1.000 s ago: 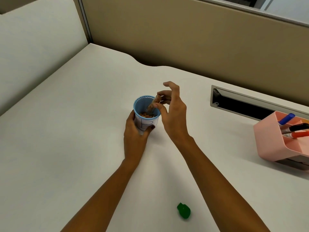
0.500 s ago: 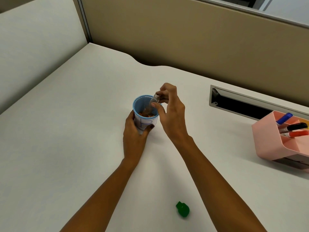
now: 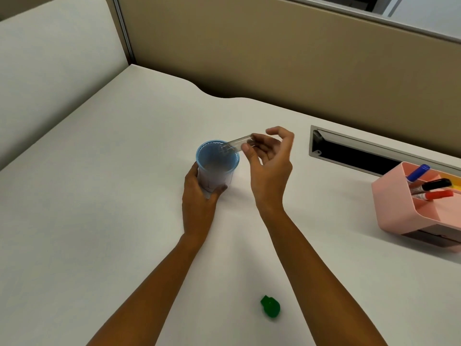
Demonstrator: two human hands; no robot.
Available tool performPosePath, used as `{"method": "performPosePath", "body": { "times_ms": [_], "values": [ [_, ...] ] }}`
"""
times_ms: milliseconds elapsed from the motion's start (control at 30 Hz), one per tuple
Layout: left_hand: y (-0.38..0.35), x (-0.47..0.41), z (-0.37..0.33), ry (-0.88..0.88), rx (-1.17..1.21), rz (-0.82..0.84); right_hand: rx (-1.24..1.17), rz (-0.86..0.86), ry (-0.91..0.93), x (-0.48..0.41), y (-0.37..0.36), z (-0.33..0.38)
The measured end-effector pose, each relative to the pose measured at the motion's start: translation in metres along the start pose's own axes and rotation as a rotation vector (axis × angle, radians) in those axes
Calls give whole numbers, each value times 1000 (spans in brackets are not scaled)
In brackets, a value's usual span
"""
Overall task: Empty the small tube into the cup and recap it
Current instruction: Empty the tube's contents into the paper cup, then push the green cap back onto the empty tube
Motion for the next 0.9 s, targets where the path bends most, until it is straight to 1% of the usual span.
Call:
{"method": "performPosePath", "body": {
  "times_ms": [100, 200, 400, 533, 600, 667, 700, 767, 833, 900],
  "values": [
    [4, 5, 1, 10, 22, -10, -192, -12, -271, 6, 12, -24],
    [8, 15, 1, 3, 28, -15, -279, -2, -435, 20, 26, -44],
    [13, 53, -12, -23, -3, -78, -309, -37, -540, 58, 62, -60],
    [11, 87, -22, -12, -3, -41, -398, -62, -613, 89, 81, -65],
    [9, 102, -20, 54, 33, -7, -417, -73, -638, 102, 90, -68],
    [5, 113, -16, 166, 112, 31, -450, -81, -655, 110, 97, -71],
    [1, 121, -18, 213, 146, 72, -466, -90, -662, 117, 104, -71],
    [-13, 135, -27, 246, 142, 210, -489, -104, -672, 129, 117, -71],
    [-32, 153, -37, 218, 74, 410, -511, -118, -683, 141, 127, -72],
    [-50, 172, -42, 173, -42, 616, -516, -131, -692, 152, 136, -72]
  ]
}}
Point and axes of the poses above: each hand's wrist, its own x-axis away from the middle knuckle, its own y-axis out of the back of the hand, z = x × y, the point moved 9 cm from there along -x, towards the middle knuckle, and after that the axes turned 15 degrees about x, right-handed, at the moved point
